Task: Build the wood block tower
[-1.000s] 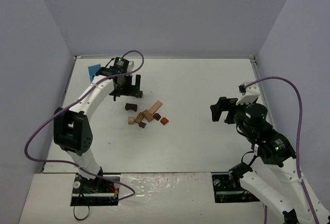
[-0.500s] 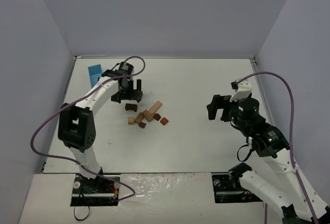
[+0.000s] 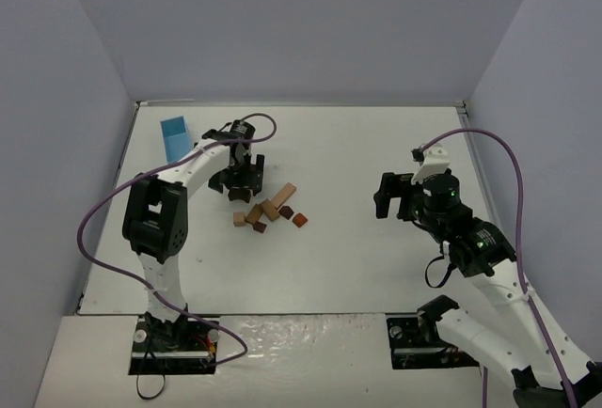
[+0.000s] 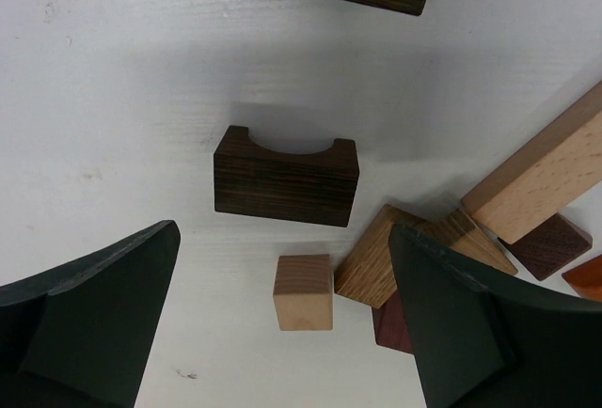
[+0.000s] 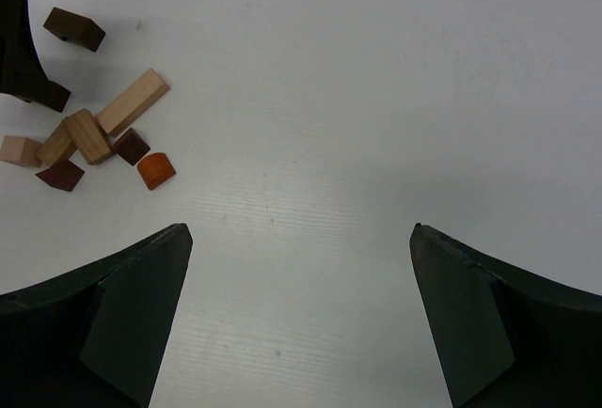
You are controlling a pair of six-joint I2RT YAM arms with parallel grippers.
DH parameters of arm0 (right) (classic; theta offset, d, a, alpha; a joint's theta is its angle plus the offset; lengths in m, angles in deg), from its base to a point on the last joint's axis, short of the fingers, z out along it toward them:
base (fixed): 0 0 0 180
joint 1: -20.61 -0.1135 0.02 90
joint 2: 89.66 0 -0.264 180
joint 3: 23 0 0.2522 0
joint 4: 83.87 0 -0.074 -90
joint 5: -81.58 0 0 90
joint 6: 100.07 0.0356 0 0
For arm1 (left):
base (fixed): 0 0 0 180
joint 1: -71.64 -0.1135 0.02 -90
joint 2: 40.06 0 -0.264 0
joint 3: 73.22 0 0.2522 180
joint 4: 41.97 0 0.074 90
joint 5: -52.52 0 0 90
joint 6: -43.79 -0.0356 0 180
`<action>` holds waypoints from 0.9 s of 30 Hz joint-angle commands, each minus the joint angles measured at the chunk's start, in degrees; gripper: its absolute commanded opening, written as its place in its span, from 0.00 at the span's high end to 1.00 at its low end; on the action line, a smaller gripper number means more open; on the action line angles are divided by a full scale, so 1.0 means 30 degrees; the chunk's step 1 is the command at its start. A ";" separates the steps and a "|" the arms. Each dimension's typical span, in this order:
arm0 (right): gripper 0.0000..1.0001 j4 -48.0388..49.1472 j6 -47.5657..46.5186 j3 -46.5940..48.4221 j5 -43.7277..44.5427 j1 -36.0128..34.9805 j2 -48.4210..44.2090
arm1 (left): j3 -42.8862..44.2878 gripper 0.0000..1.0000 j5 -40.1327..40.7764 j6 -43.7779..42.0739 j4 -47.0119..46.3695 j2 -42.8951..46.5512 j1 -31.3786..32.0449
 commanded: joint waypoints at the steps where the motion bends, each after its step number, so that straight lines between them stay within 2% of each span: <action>1: 0.00 0.1471 0.0257 0.0157 0.0723 -0.0163 0.0462 | 0.1280 0.08 0.0538 -0.0532 0.0040 -0.0082 -0.0005; 9: 0.00 0.1490 0.0374 0.0424 0.0851 -0.0163 0.0859 | 0.1830 0.09 0.0276 -0.0461 0.0040 -0.0974 -0.0059; 16: 0.00 0.1490 0.0073 0.0425 0.1191 -0.0163 0.0904 | 0.1842 0.14 -0.0054 0.0025 -0.0005 -0.1434 -0.0166; 24: 0.00 0.1520 0.0062 0.0510 0.1934 -0.0163 0.1115 | 0.1798 0.26 -0.0009 0.0104 0.0010 -0.1479 -0.0210; 27: 0.00 0.1516 0.0141 0.0506 0.1924 -0.0163 0.1151 | 0.1696 0.38 0.0057 -0.0059 0.0011 -0.1395 -0.0210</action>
